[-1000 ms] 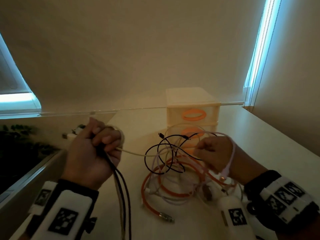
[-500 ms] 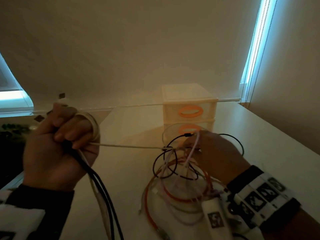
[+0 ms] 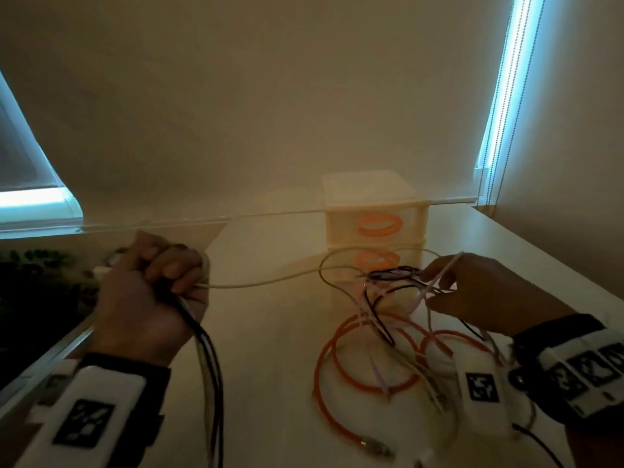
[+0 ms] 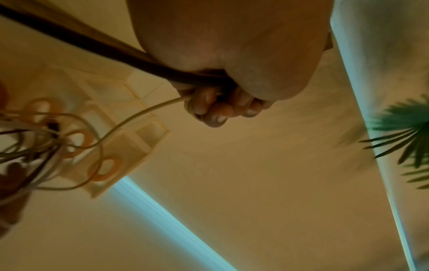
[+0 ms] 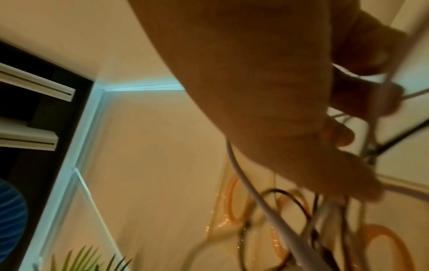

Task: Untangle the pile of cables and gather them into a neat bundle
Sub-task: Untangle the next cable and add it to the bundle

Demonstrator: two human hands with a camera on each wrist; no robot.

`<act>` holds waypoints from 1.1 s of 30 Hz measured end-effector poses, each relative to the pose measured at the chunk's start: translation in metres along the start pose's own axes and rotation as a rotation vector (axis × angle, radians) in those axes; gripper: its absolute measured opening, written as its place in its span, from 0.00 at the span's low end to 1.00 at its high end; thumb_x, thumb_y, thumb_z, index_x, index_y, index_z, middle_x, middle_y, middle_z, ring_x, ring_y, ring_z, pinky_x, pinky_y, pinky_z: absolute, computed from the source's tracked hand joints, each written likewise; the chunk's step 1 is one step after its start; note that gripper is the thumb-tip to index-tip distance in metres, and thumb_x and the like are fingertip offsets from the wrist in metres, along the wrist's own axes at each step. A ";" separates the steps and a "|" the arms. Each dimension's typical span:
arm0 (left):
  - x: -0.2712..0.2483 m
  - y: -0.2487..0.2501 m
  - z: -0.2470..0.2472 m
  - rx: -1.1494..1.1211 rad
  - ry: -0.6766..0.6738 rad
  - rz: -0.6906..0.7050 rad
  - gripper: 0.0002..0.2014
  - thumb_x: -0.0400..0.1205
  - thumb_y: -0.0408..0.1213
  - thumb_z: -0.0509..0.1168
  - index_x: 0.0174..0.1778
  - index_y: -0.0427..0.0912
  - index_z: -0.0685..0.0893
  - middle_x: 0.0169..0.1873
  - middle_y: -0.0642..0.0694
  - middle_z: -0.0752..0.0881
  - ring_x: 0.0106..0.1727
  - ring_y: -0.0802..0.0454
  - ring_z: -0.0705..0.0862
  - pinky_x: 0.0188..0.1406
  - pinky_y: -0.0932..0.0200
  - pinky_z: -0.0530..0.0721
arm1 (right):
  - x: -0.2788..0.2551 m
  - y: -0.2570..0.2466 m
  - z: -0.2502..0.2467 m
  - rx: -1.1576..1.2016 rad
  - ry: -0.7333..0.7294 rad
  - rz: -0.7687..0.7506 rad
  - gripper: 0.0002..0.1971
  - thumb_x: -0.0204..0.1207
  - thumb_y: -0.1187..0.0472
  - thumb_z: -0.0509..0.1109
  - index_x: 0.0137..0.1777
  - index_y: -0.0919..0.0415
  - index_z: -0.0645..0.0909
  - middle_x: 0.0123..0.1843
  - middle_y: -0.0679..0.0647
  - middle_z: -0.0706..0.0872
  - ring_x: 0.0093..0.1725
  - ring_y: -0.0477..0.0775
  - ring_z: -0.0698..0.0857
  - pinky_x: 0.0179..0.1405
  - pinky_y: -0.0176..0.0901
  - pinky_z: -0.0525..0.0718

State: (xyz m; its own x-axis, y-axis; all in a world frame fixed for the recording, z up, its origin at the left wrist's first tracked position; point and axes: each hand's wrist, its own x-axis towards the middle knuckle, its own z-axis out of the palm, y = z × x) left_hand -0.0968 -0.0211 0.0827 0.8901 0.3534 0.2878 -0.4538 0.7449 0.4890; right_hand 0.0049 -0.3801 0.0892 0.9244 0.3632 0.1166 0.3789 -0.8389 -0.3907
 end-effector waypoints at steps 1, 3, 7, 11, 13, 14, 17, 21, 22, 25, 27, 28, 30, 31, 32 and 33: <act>-0.007 -0.005 0.014 0.059 -0.009 -0.044 0.21 0.87 0.44 0.57 0.26 0.51 0.71 0.19 0.56 0.62 0.25 0.61 0.66 0.22 0.67 0.63 | -0.003 -0.003 -0.003 -0.013 -0.055 -0.033 0.14 0.76 0.56 0.78 0.59 0.41 0.83 0.46 0.36 0.76 0.42 0.34 0.78 0.33 0.25 0.74; -0.013 -0.021 0.027 0.098 0.009 -0.083 0.24 0.90 0.50 0.55 0.27 0.50 0.71 0.19 0.56 0.61 0.25 0.60 0.65 0.21 0.67 0.63 | -0.009 -0.008 -0.009 0.017 -0.095 -0.057 0.14 0.76 0.56 0.78 0.56 0.38 0.80 0.52 0.37 0.76 0.46 0.36 0.79 0.36 0.28 0.75; -0.016 -0.034 0.033 0.132 0.037 -0.177 0.21 0.89 0.52 0.56 0.30 0.49 0.69 0.21 0.55 0.60 0.25 0.58 0.65 0.20 0.65 0.64 | -0.019 -0.010 -0.024 0.119 0.020 0.014 0.05 0.76 0.55 0.76 0.43 0.51 0.83 0.42 0.47 0.88 0.32 0.44 0.88 0.29 0.39 0.82; -0.022 -0.045 0.037 0.112 0.053 -0.218 0.21 0.89 0.51 0.57 0.30 0.48 0.70 0.21 0.54 0.60 0.25 0.57 0.66 0.20 0.65 0.64 | -0.030 -0.010 -0.042 0.242 -0.046 -0.091 0.17 0.74 0.56 0.76 0.28 0.64 0.78 0.23 0.59 0.84 0.17 0.54 0.80 0.26 0.51 0.85; -0.026 -0.051 0.041 0.119 0.036 -0.235 0.21 0.89 0.51 0.56 0.30 0.47 0.70 0.21 0.54 0.60 0.25 0.56 0.66 0.21 0.65 0.63 | -0.036 -0.025 -0.042 0.800 -0.185 -0.274 0.19 0.69 0.51 0.77 0.32 0.67 0.79 0.28 0.64 0.85 0.23 0.62 0.82 0.22 0.45 0.80; -0.028 -0.055 0.044 0.128 0.026 -0.243 0.22 0.89 0.51 0.56 0.30 0.46 0.70 0.21 0.53 0.60 0.25 0.56 0.66 0.21 0.64 0.62 | -0.038 -0.039 -0.037 1.088 -0.252 -0.377 0.17 0.70 0.52 0.77 0.38 0.68 0.82 0.36 0.68 0.87 0.29 0.65 0.86 0.24 0.45 0.82; -0.033 -0.066 0.051 0.132 -0.017 -0.267 0.22 0.90 0.51 0.56 0.31 0.45 0.70 0.21 0.53 0.61 0.25 0.55 0.66 0.24 0.63 0.60 | -0.033 -0.076 0.007 1.289 -0.069 -0.496 0.09 0.76 0.64 0.73 0.54 0.65 0.84 0.56 0.62 0.90 0.56 0.62 0.91 0.50 0.51 0.90; -0.035 -0.068 0.051 0.146 -0.030 -0.281 0.22 0.89 0.52 0.57 0.32 0.45 0.70 0.23 0.52 0.60 0.27 0.54 0.66 0.25 0.63 0.62 | -0.024 -0.100 0.071 0.762 -0.031 -0.518 0.15 0.83 0.63 0.70 0.64 0.45 0.75 0.52 0.45 0.91 0.53 0.44 0.90 0.52 0.45 0.88; -0.035 -0.067 0.050 0.148 -0.027 -0.286 0.22 0.89 0.52 0.57 0.32 0.45 0.70 0.23 0.52 0.60 0.27 0.54 0.66 0.25 0.63 0.63 | -0.022 -0.099 0.077 0.696 -0.079 -0.523 0.12 0.85 0.60 0.68 0.63 0.43 0.74 0.48 0.45 0.90 0.47 0.45 0.90 0.48 0.45 0.89; -0.030 -0.057 0.045 0.098 0.002 -0.293 0.21 0.89 0.51 0.57 0.31 0.45 0.71 0.22 0.53 0.62 0.27 0.55 0.67 0.24 0.64 0.65 | -0.018 -0.089 0.075 0.487 -0.034 -0.584 0.06 0.86 0.54 0.65 0.52 0.46 0.84 0.39 0.46 0.87 0.38 0.46 0.86 0.38 0.35 0.83; -0.026 -0.044 0.042 0.046 0.004 -0.257 0.21 0.89 0.50 0.56 0.30 0.46 0.72 0.20 0.54 0.63 0.25 0.57 0.68 0.22 0.66 0.65 | -0.015 -0.078 0.066 0.396 -0.036 -0.583 0.08 0.86 0.53 0.66 0.48 0.46 0.87 0.38 0.42 0.87 0.37 0.44 0.84 0.37 0.32 0.81; -0.023 -0.035 0.040 0.024 -0.002 -0.231 0.22 0.90 0.50 0.55 0.30 0.47 0.72 0.20 0.55 0.64 0.24 0.58 0.68 0.21 0.67 0.66 | -0.012 -0.072 0.062 0.359 -0.021 -0.562 0.08 0.85 0.52 0.67 0.45 0.45 0.86 0.38 0.40 0.87 0.38 0.43 0.84 0.38 0.33 0.81; -0.020 -0.022 0.036 0.023 -0.027 -0.207 0.22 0.91 0.50 0.53 0.30 0.48 0.71 0.19 0.55 0.65 0.23 0.59 0.68 0.19 0.67 0.66 | -0.004 -0.060 0.057 0.323 0.066 -0.496 0.10 0.82 0.49 0.66 0.40 0.45 0.84 0.35 0.43 0.85 0.37 0.43 0.84 0.37 0.42 0.82; -0.019 -0.020 0.035 0.045 -0.065 -0.233 0.23 0.91 0.50 0.53 0.30 0.48 0.71 0.18 0.55 0.66 0.23 0.59 0.69 0.19 0.67 0.67 | 0.002 -0.055 0.056 0.316 0.130 -0.452 0.10 0.82 0.48 0.66 0.39 0.45 0.83 0.34 0.44 0.85 0.36 0.44 0.83 0.37 0.45 0.83; -0.021 -0.022 0.035 0.079 -0.127 -0.293 0.23 0.91 0.50 0.52 0.30 0.48 0.72 0.18 0.55 0.67 0.23 0.59 0.70 0.20 0.66 0.67 | 0.006 -0.052 0.057 0.296 0.206 -0.414 0.11 0.82 0.48 0.66 0.39 0.46 0.82 0.34 0.44 0.84 0.35 0.44 0.82 0.37 0.47 0.83; -0.025 -0.029 0.036 0.130 -0.203 -0.375 0.22 0.91 0.50 0.53 0.30 0.47 0.72 0.18 0.54 0.68 0.24 0.57 0.71 0.21 0.65 0.68 | 0.010 -0.051 0.060 0.266 0.286 -0.383 0.11 0.82 0.48 0.65 0.39 0.47 0.82 0.34 0.45 0.84 0.35 0.44 0.82 0.38 0.48 0.83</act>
State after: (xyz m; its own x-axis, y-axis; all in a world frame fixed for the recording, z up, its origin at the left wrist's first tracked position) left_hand -0.1075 -0.0723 0.0907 0.9738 -0.0559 0.2205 -0.1141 0.7186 0.6860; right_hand -0.0074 -0.3095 0.0558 0.7116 0.4669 0.5250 0.7009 -0.5234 -0.4845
